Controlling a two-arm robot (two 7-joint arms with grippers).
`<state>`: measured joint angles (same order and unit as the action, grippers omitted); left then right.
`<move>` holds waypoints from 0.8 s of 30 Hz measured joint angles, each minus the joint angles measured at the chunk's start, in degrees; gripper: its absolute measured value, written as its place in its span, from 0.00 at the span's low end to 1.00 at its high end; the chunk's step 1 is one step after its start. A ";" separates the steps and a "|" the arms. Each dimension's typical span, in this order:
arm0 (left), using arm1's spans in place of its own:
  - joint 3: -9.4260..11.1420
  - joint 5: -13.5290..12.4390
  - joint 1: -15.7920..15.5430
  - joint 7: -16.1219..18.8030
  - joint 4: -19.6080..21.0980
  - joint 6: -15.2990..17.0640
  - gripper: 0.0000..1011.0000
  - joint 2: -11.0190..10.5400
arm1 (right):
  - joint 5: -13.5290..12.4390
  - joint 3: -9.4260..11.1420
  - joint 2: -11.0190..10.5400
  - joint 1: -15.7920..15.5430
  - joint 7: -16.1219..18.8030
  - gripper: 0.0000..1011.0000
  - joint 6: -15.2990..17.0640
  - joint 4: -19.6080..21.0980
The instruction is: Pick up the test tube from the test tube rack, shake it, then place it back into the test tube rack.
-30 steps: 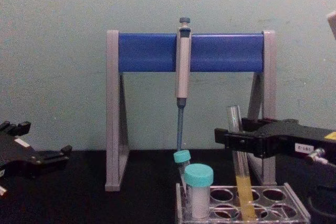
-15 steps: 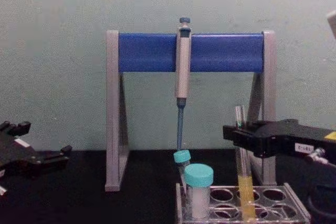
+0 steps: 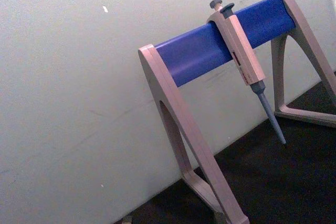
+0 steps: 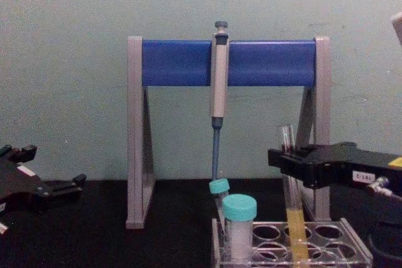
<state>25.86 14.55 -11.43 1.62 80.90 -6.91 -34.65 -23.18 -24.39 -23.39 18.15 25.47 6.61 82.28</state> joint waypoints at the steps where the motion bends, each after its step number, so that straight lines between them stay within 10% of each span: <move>1: 0.00 0.00 0.00 0.00 0.00 0.00 0.99 0.00 | 0.00 0.00 0.00 0.00 0.00 0.23 0.00 0.00; 24: 0.00 0.00 0.00 0.00 0.00 0.00 0.99 0.00 | -0.91 0.81 -0.22 -0.71 0.81 0.23 -1.77 0.77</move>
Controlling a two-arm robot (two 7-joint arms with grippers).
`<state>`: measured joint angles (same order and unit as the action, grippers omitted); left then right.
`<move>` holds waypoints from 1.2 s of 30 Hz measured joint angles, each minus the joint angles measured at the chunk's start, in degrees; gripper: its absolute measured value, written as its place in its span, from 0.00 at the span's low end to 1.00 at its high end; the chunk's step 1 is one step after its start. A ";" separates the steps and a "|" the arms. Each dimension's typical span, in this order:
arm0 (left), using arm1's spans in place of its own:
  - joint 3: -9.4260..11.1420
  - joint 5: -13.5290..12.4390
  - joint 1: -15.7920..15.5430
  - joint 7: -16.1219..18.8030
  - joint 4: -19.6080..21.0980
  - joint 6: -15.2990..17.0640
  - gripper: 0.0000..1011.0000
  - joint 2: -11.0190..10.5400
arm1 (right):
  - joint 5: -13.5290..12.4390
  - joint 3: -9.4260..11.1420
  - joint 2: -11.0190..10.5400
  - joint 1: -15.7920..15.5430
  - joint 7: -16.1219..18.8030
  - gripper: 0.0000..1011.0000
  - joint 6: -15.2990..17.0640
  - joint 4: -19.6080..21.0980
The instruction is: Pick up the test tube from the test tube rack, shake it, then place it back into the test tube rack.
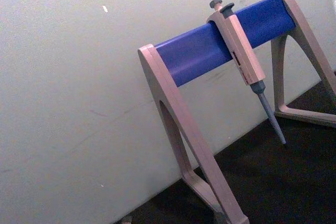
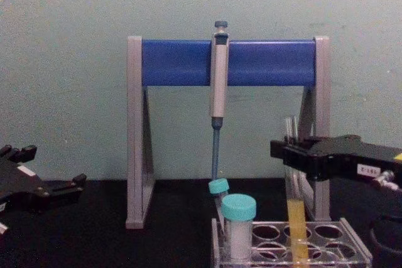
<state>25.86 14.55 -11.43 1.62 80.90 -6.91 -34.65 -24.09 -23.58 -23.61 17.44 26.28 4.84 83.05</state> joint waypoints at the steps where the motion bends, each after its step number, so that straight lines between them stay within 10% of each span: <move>1: 0.00 0.00 0.00 0.00 0.00 0.00 0.99 0.00 | -0.21 0.13 -0.03 -0.12 0.10 0.23 -0.23 0.21; 24: 0.00 0.00 0.00 0.00 0.00 0.00 0.99 0.00 | -4.04 2.96 -0.64 -1.73 0.28 0.23 -5.05 4.82; 36: 0.00 0.00 0.00 0.01 0.00 0.00 0.99 0.00 | -1.19 5.66 0.97 -2.72 -4.41 0.23 -9.49 4.78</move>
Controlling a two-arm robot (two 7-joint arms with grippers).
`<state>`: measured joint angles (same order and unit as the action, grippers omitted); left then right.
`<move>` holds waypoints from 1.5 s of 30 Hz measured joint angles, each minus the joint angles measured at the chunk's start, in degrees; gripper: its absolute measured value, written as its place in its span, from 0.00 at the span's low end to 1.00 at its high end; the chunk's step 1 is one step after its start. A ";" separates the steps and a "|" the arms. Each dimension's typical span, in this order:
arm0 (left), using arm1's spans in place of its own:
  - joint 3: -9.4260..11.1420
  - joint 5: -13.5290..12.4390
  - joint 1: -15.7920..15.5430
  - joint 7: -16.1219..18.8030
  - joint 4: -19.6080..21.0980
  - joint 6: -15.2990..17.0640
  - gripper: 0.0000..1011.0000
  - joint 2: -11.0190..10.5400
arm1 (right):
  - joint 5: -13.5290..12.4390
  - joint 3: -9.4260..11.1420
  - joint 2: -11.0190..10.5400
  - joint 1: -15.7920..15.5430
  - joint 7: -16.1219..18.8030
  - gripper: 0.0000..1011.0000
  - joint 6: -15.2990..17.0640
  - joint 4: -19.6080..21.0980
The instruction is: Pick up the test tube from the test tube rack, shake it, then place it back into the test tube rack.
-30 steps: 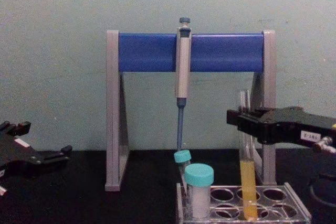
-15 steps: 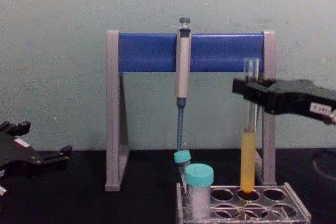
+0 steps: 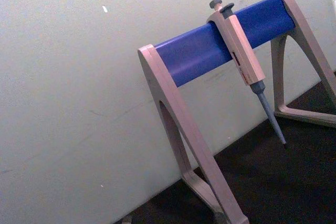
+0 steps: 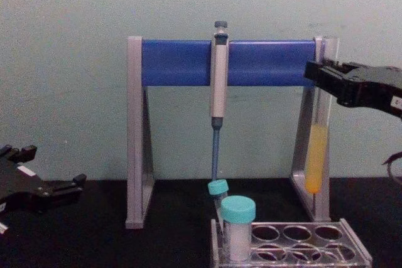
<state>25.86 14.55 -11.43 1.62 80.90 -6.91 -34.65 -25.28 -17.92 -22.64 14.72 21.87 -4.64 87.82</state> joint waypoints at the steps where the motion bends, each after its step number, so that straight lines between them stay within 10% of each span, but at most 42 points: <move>1: 0.00 0.00 0.00 0.00 0.00 0.00 0.99 0.00 | 0.22 0.14 0.13 -0.03 -0.16 0.23 -0.10 -0.08; 19: 0.00 0.00 0.00 0.00 0.00 0.00 0.99 0.00 | 1.51 1.74 1.81 -0.56 1.67 0.23 -1.85 -0.56; 35: 0.00 0.00 0.00 0.00 0.00 0.00 0.99 0.00 | -6.11 0.34 -3.12 -0.95 10.94 0.23 1.27 1.77; 45: 0.00 0.00 0.00 0.00 0.00 0.00 0.99 0.00 | 3.35 -0.51 -6.03 -1.44 2.16 0.23 2.32 5.21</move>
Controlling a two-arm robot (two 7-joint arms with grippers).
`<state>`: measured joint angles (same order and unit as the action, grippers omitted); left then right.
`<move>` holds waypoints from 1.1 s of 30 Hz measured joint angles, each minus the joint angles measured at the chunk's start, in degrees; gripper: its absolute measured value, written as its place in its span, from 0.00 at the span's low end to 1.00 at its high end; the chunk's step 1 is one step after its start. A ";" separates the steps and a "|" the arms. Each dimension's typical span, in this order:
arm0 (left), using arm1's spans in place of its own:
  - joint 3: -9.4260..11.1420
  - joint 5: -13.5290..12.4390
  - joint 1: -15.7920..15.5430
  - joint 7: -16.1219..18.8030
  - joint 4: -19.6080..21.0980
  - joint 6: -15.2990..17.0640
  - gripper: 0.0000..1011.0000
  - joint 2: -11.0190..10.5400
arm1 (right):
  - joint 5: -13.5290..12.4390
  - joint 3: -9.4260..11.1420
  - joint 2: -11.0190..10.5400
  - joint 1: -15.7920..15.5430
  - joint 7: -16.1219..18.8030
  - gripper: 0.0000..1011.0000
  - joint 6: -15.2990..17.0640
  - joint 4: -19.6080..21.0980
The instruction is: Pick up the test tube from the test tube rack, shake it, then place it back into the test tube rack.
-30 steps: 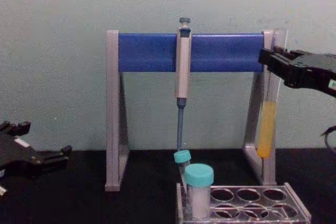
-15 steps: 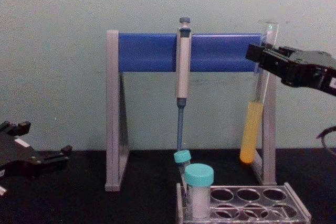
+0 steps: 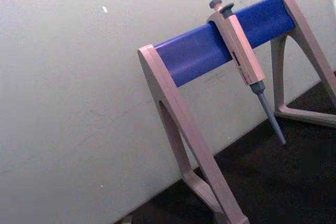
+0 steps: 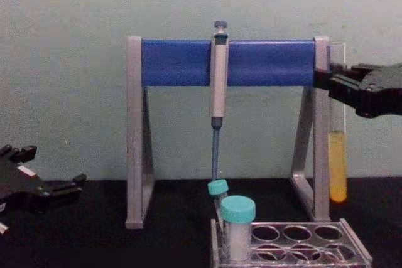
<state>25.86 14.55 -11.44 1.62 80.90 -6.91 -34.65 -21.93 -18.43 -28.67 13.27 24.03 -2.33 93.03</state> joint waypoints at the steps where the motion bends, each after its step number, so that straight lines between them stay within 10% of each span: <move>1: 0.00 0.00 0.00 0.00 0.00 0.00 0.99 0.00 | 0.61 0.00 0.23 0.06 -0.48 0.23 -0.20 -0.03; 9: 0.00 0.00 0.01 0.00 0.00 0.00 0.99 0.00 | 1.55 0.82 4.41 0.84 -1.93 0.23 -2.84 -3.29; 16: 0.00 0.00 0.00 0.00 0.00 0.00 0.99 0.00 | -7.64 1.99 6.99 1.41 4.08 0.23 -1.80 -5.87; 25: 0.00 0.00 0.00 0.00 0.00 0.00 0.99 0.00 | -15.24 0.83 4.58 2.46 10.43 0.23 4.30 -5.75; 33: 0.00 0.00 0.00 0.00 0.00 0.00 0.99 0.00 | -9.21 -1.65 0.44 2.66 7.25 0.23 3.30 -2.74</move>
<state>25.86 14.55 -11.43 1.62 80.90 -6.91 -34.65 -31.14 -20.08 -28.24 15.93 31.28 0.97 90.29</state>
